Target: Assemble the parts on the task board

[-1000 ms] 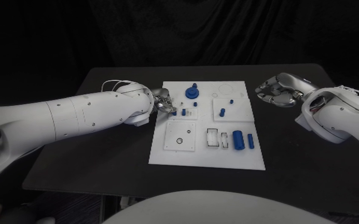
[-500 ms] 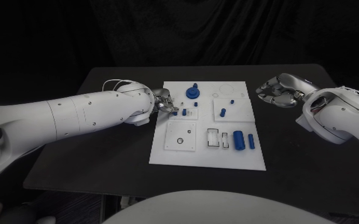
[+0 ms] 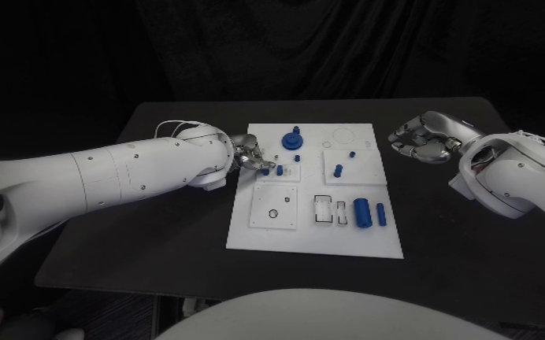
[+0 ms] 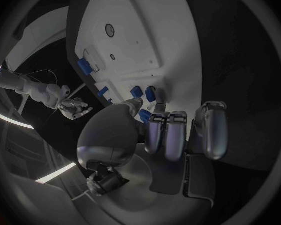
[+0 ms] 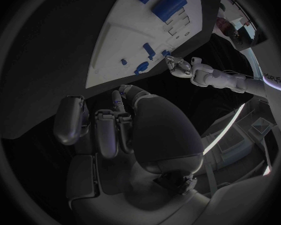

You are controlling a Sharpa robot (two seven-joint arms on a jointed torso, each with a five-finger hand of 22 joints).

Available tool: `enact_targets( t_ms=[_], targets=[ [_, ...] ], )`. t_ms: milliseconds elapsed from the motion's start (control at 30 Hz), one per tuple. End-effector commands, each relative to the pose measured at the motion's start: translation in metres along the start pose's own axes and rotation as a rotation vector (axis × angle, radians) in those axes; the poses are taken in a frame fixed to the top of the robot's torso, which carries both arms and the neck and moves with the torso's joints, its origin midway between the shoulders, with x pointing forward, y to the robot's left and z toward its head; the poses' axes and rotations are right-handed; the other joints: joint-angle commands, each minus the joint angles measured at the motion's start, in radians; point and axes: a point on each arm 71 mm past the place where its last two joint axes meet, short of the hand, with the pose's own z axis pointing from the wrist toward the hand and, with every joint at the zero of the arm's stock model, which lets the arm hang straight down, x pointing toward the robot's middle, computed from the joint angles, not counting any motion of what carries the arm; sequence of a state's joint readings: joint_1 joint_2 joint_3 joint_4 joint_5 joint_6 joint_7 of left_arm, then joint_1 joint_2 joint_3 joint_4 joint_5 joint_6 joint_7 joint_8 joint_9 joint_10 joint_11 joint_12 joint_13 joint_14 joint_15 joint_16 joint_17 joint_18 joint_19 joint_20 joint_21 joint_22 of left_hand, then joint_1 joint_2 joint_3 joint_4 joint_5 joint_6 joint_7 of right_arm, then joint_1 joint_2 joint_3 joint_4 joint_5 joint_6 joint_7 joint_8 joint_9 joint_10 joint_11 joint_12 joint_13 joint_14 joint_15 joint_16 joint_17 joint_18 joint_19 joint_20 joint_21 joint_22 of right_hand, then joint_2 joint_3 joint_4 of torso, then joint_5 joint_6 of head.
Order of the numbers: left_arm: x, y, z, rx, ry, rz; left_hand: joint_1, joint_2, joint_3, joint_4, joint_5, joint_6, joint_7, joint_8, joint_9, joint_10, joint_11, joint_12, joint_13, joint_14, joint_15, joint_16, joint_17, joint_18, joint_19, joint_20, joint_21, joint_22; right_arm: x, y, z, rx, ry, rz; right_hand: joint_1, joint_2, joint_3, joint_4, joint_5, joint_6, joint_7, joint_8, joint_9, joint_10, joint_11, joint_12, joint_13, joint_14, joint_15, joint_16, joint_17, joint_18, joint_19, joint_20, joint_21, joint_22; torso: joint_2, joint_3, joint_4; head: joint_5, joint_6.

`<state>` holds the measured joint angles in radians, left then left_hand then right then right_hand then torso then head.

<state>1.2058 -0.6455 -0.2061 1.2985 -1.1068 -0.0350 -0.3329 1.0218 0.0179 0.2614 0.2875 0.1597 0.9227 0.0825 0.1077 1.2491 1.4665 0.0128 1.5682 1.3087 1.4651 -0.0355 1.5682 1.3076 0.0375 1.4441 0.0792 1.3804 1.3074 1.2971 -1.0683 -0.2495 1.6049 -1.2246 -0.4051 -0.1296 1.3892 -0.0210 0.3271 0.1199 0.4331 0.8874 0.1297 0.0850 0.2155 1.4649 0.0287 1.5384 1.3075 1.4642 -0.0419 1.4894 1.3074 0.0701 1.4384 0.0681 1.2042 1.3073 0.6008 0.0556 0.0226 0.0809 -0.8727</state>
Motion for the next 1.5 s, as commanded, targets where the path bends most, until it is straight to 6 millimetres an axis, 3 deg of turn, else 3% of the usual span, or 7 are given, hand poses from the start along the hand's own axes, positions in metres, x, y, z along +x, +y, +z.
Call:
enact_targets(
  t_ms=[33, 300, 433, 733, 933, 1267, 1500],
  targets=[
    [0.012, 0.0005, 0.0019, 0.002, 0.055, 0.008, -0.007, 0.001, -0.006, 0.0, -0.004, 0.0, 0.008, -0.006, -0.005, 0.104, 0.009, 0.003, 0.262, 0.106, 0.01, 0.003, 0.263, 0.013, 0.0, 0.005, -0.003, 0.196, 0.0012, -0.0017, -0.0006, 0.016, 0.009, 0.0, -0.011, -0.001, 0.007, 0.002, 0.004, 0.007, -0.002, 0.0, 0.0, 0.063, 0.002, -0.007, 0.219, 0.075, 0.002, -0.003, 0.131, 0.009, -0.006, -0.001, -0.007, 0.158, 0.0, -0.0001, 0.0001, -0.001, 0.0],
    [0.0123, 0.0017, 0.0019, 0.003, 0.056, 0.007, 0.019, 0.016, -0.019, -0.016, 0.032, 0.023, 0.002, -0.005, -0.014, 0.104, 0.005, 0.003, 0.262, 0.106, 0.008, 0.003, 0.263, 0.013, 0.001, 0.005, -0.002, 0.197, 0.0016, -0.0019, -0.0005, 0.018, 0.015, -0.001, -0.011, -0.001, 0.007, 0.002, 0.004, 0.007, -0.002, 0.0, 0.0, 0.063, 0.002, -0.007, 0.219, 0.075, 0.002, -0.003, 0.131, 0.009, -0.006, -0.001, -0.007, 0.158, 0.0, -0.0002, -0.0004, 0.001, 0.0],
    [0.0116, 0.0008, 0.002, 0.018, 0.046, 0.003, 0.047, 0.022, -0.024, -0.034, 0.054, 0.043, -0.007, 0.015, 0.001, 0.104, -0.002, 0.003, 0.262, 0.106, 0.003, 0.003, 0.263, 0.013, 0.003, 0.001, 0.001, 0.198, 0.0019, -0.0016, 0.0, 0.018, 0.017, -0.002, -0.012, 0.0, 0.008, 0.001, 0.004, 0.008, -0.002, 0.0, 0.0, 0.064, 0.002, -0.006, 0.22, 0.075, 0.002, -0.005, 0.128, 0.009, -0.006, -0.001, -0.008, 0.158, 0.0, -0.0001, -0.0004, 0.002, 0.0],
    [0.0093, -0.0012, 0.003, 0.044, 0.015, -0.007, 0.083, 0.031, -0.042, -0.052, 0.069, 0.056, -0.025, 0.085, 0.083, 0.104, -0.016, 0.003, 0.262, 0.106, -0.01, 0.003, 0.263, 0.012, 0.006, -0.011, 0.005, 0.199, 0.0022, -0.0015, 0.0001, 0.018, 0.02, -0.002, -0.012, 0.0, 0.008, 0.001, 0.004, 0.008, -0.002, 0.0, 0.0, 0.064, 0.002, -0.006, 0.22, 0.075, 0.002, -0.005, 0.128, 0.009, -0.006, -0.001, -0.008, 0.158, 0.0, 0.0002, 0.0008, 0.004, 0.0],
    [0.0089, -0.0011, 0.0034, 0.044, 0.013, -0.007, 0.091, 0.03, -0.051, -0.057, 0.069, 0.06, -0.03, 0.12, 0.09, 0.104, -0.021, 0.003, 0.262, 0.106, -0.014, 0.003, 0.263, 0.011, 0.006, -0.015, 0.005, 0.199, 0.0023, -0.0017, -0.0001, 0.02, 0.021, -0.002, -0.012, 0.0, 0.008, 0.001, 0.004, 0.008, -0.002, 0.0, 0.0, 0.064, 0.002, -0.006, 0.22, 0.075, 0.002, -0.005, 0.128, 0.009, -0.006, -0.001, -0.008, 0.158, 0.0, 0.0001, 0.0005, 0.003, 0.0],
    [0.0083, -0.0009, 0.0037, 0.044, 0.008, -0.008, 0.106, 0.032, -0.069, -0.063, 0.066, 0.052, -0.043, 0.216, 0.09, 0.104, -0.033, 0.003, 0.262, 0.106, -0.025, 0.003, 0.263, 0.01, 0.011, -0.025, 0.011, 0.201, 0.0024, -0.0018, 0.0001, 0.021, 0.024, -0.003, -0.013, 0.0, 0.009, 0.001, 0.005, 0.008, -0.002, 0.0, 0.0, 0.062, 0.002, -0.007, 0.218, 0.075, 0.002, -0.005, 0.129, 0.009, -0.006, -0.001, -0.008, 0.158, 0.0, 0.0002, -0.0005, 0.005, 0.0],
    [0.0079, -0.0006, 0.0035, 0.044, 0.001, -0.011, 0.113, 0.035, -0.068, -0.067, 0.071, 0.044, -0.045, 0.233, 0.09, 0.104, -0.035, 0.003, 0.262, 0.106, -0.026, 0.003, 0.263, 0.01, 0.012, -0.027, 0.011, 0.201, 0.0024, -0.0024, -0.0001, 0.024, 0.025, -0.003, -0.013, 0.0, 0.009, 0.001, 0.005, 0.008, -0.002, 0.0, 0.0, 0.062, 0.002, -0.007, 0.218, 0.075, 0.002, -0.005, 0.129, 0.009, -0.006, -0.001, -0.008, 0.158, 0.0, 0.0004, 0.0002, 0.004, 0.0]
  ],
)
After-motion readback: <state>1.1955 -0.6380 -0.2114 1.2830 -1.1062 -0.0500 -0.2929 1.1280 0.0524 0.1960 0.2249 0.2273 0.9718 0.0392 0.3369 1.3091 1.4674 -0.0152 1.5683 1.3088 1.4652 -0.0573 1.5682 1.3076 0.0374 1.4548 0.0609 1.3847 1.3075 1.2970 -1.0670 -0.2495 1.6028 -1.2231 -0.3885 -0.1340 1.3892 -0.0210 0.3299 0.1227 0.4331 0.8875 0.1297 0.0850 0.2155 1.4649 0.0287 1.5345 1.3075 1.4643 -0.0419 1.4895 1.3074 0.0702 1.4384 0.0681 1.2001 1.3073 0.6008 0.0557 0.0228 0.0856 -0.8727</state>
